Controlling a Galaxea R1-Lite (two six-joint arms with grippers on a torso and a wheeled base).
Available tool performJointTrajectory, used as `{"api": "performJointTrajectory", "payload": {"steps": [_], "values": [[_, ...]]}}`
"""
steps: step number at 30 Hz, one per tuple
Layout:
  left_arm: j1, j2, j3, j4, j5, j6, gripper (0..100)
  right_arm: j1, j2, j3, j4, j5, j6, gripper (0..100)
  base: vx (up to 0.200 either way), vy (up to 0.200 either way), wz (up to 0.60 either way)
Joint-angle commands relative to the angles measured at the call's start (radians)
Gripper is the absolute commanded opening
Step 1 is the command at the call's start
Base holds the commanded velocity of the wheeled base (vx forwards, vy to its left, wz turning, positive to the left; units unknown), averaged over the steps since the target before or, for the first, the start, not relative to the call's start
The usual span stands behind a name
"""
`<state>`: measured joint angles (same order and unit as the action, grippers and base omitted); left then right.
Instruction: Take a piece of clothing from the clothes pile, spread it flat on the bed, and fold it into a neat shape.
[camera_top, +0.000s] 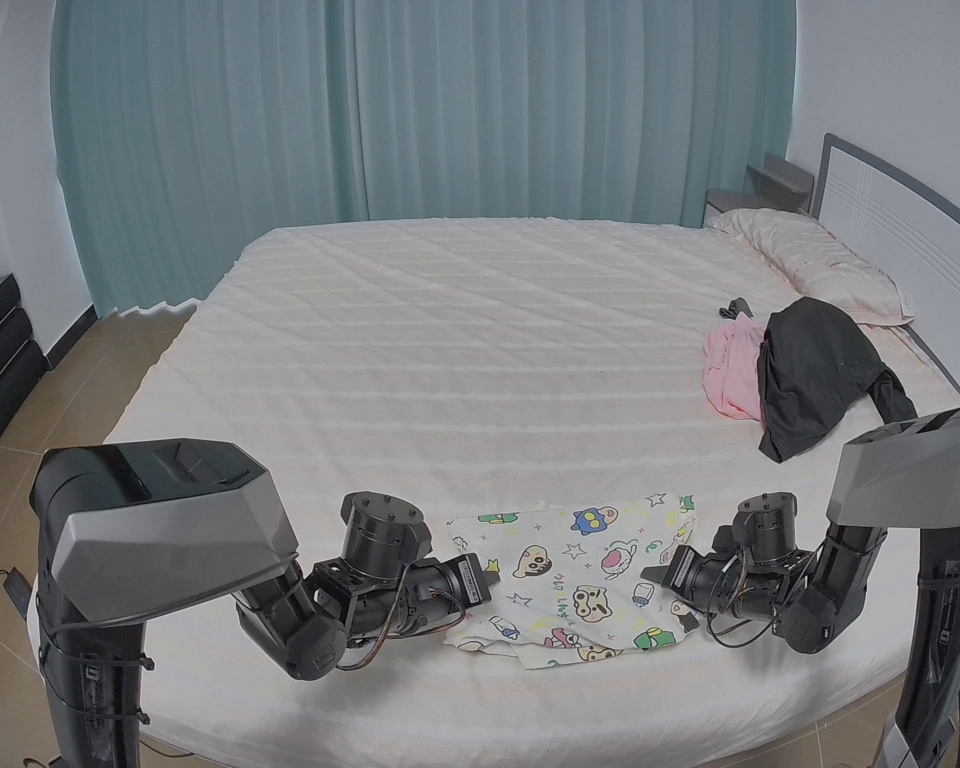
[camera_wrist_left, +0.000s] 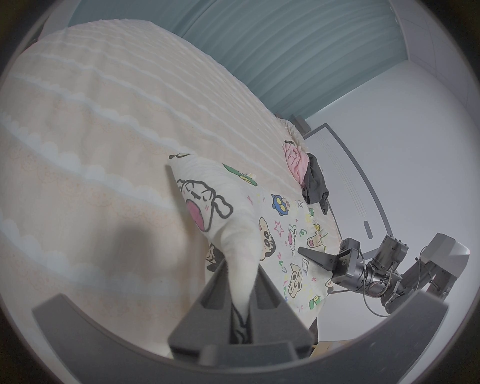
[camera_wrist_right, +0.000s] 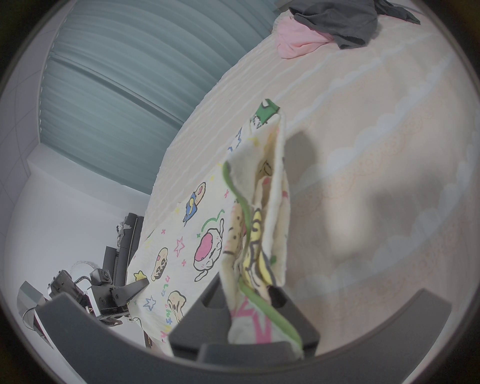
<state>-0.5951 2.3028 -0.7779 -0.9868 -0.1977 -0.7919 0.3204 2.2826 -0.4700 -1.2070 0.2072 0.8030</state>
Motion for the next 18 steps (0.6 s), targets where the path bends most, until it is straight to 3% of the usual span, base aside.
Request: {"api": "performJointTrajectory", "payload": {"steps": [1,18], "values": [[0.000,-0.037,0.014,0.002,0.003,-0.006,0,0.000,-0.032,0.013,0.000,-0.002,0.001,0,0.000,0.000,0.00],[-0.003,-0.069,0.048,-0.003,0.003,-0.006,0,0.000,-0.083,0.031,0.000,-0.014,-0.001,0,0.000,-0.200,0.00]]}}
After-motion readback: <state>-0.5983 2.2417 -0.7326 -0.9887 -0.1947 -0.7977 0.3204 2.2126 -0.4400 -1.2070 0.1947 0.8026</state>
